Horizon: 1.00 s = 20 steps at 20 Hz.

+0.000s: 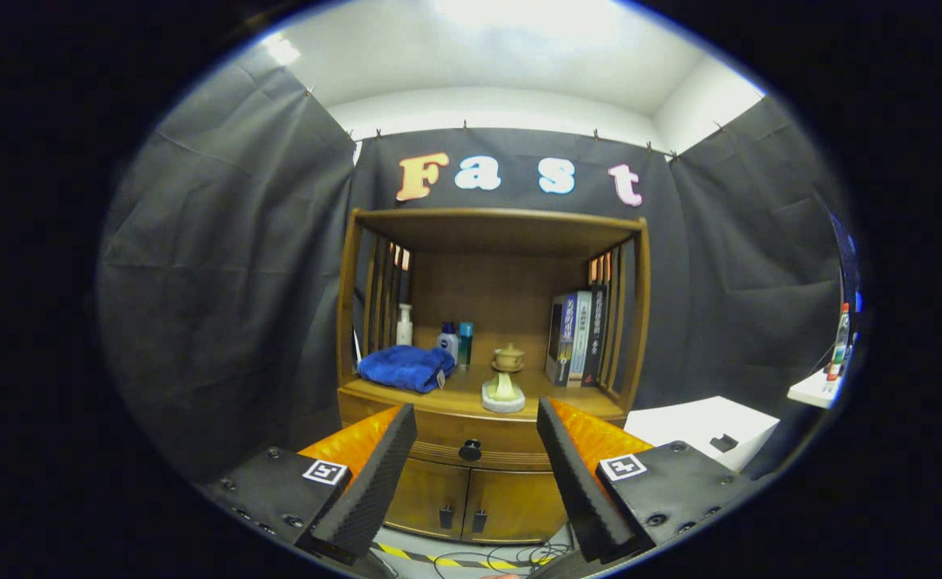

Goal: Pull open the drawer, take out the items inside it, and place them on the countertop above the cabinet.

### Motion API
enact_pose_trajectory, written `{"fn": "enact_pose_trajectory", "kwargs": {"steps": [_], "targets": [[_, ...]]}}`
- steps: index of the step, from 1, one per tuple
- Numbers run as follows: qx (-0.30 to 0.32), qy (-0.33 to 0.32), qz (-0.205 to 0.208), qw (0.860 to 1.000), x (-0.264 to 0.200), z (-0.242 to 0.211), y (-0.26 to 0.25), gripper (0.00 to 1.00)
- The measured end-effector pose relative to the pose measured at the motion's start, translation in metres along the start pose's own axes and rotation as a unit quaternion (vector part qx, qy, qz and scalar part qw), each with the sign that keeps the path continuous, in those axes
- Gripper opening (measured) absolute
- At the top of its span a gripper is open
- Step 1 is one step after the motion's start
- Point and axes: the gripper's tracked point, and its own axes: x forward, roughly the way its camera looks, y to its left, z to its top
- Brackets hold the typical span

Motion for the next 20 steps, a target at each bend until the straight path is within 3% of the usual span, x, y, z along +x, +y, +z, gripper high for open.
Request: {"fn": "enact_pose_trajectory", "kwargs": {"steps": [4, 8, 20], "targets": [[0.029, 0.007, 0.026, 0.999, -0.058, -0.002, 0.011, 0.98], [0.038, 0.008, 0.016, 0.999, -0.082, -0.009, -0.004, 0.98], [0.059, -0.001, -0.019, 0.998, -0.086, -0.016, -0.035, 0.98]]}}
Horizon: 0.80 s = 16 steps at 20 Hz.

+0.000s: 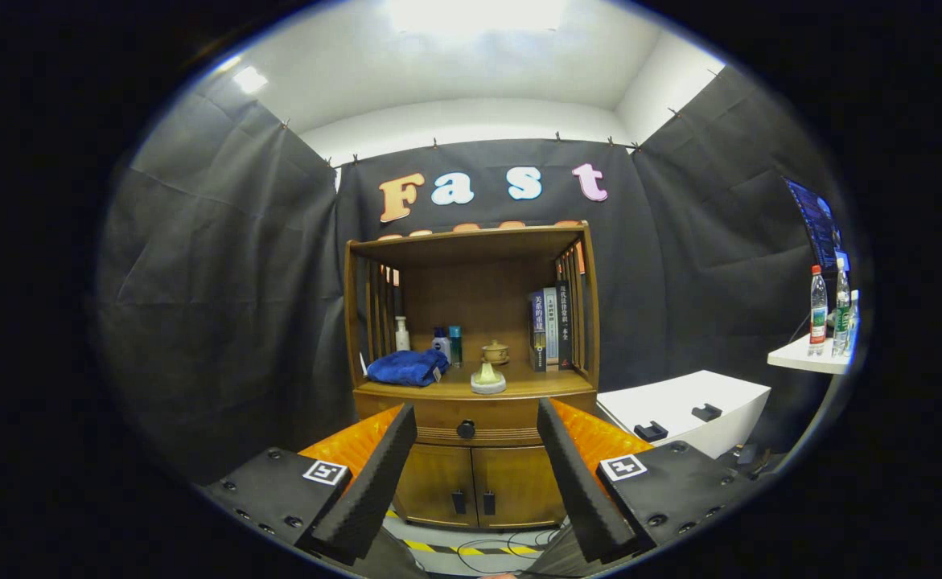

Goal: Pull open the drawer, take out the items inside it, and place them on the countertop above the cabinet.

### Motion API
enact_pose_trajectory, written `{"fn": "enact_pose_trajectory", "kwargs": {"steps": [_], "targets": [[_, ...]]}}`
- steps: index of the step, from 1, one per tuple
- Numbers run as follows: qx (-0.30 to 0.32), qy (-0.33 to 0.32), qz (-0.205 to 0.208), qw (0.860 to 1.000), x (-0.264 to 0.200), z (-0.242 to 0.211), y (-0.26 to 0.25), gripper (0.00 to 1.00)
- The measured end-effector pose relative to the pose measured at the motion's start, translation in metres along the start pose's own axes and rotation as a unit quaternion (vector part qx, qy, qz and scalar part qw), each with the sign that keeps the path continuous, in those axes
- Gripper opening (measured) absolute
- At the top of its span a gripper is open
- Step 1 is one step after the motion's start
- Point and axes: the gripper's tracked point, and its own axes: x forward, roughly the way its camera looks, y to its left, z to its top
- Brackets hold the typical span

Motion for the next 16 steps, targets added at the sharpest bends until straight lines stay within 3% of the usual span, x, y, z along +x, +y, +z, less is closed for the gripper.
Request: {"fn": "enact_pose_trajectory", "kwargs": {"steps": [16], "targets": [[-0.019, -0.010, -0.018, 1.000, 0.0012, -0.0091, -0.0086, 0.98]]}}
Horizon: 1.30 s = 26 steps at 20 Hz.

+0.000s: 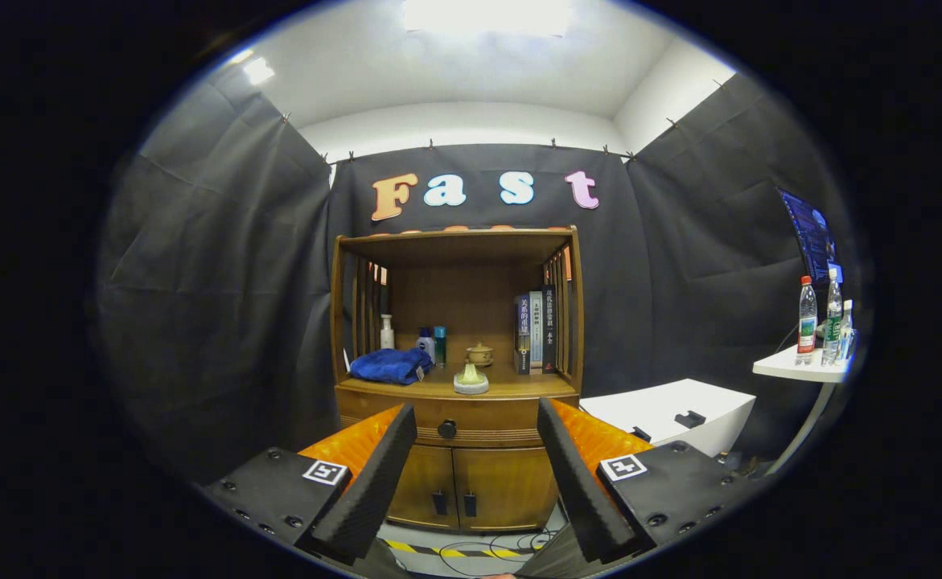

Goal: Pull open the drawer, take out the items inside it, and place them on the countertop above the cabinet.

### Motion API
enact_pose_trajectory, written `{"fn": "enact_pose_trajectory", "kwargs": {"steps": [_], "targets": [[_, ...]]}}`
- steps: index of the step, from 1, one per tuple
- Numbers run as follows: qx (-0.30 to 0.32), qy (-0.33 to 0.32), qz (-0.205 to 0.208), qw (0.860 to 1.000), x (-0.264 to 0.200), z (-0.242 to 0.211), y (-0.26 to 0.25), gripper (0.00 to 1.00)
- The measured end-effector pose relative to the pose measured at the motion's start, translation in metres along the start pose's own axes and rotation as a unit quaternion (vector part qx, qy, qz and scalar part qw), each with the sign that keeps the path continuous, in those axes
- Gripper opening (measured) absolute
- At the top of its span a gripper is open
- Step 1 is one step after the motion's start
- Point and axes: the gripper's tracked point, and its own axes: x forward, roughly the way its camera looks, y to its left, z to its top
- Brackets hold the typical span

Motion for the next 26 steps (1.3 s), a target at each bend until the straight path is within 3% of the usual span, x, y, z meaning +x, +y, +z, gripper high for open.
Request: {"fn": "enact_pose_trajectory", "kwargs": {"steps": [26], "targets": [[0.001, 0.011, 0.004, 1.000, 0.003, -0.017, 0.001, 0.98]]}}
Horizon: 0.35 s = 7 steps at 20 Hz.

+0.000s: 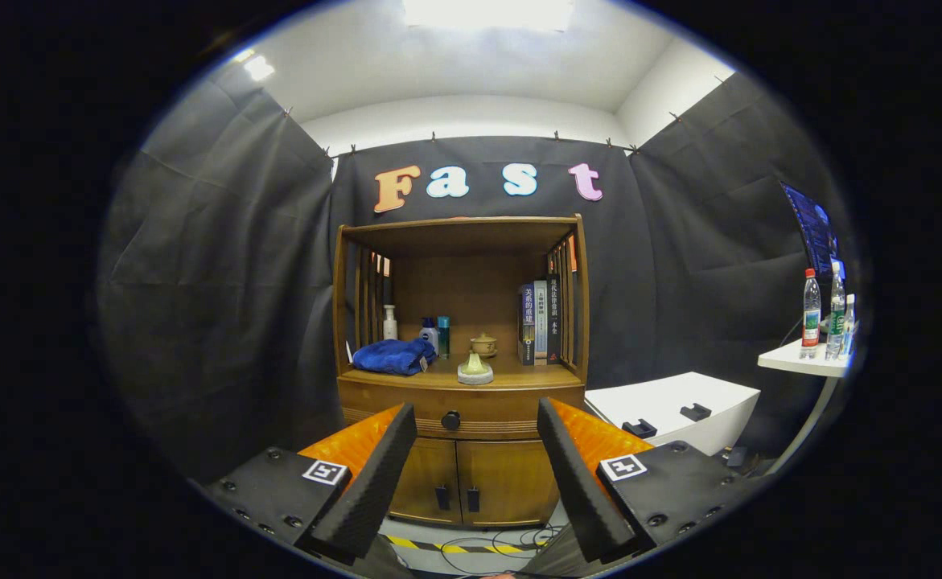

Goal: Pull open the drawer, take out the items inside it, and place them on the countertop above the cabinet.

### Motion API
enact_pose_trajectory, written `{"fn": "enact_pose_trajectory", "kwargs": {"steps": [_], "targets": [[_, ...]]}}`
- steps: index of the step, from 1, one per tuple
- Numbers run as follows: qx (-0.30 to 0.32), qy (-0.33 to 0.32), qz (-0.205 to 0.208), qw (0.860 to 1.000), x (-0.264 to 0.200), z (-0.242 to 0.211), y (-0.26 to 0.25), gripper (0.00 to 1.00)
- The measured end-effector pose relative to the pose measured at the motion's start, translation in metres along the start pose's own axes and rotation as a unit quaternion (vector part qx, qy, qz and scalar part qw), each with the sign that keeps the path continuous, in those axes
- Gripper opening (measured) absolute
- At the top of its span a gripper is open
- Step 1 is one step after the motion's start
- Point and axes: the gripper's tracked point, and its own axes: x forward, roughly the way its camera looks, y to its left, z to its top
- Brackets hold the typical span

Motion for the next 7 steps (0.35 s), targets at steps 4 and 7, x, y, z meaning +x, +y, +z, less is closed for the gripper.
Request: {"fn": "enact_pose_trajectory", "kwargs": {"steps": [4, 7], "targets": [[0.001, 0.001, 0.001, 1.000, -0.0006, -0.0020, 0.0001, 0.98], [0.003, 0.004, 0.003, 1.000, 0.0002, -0.0040, 0.0014, 0.98]]}}
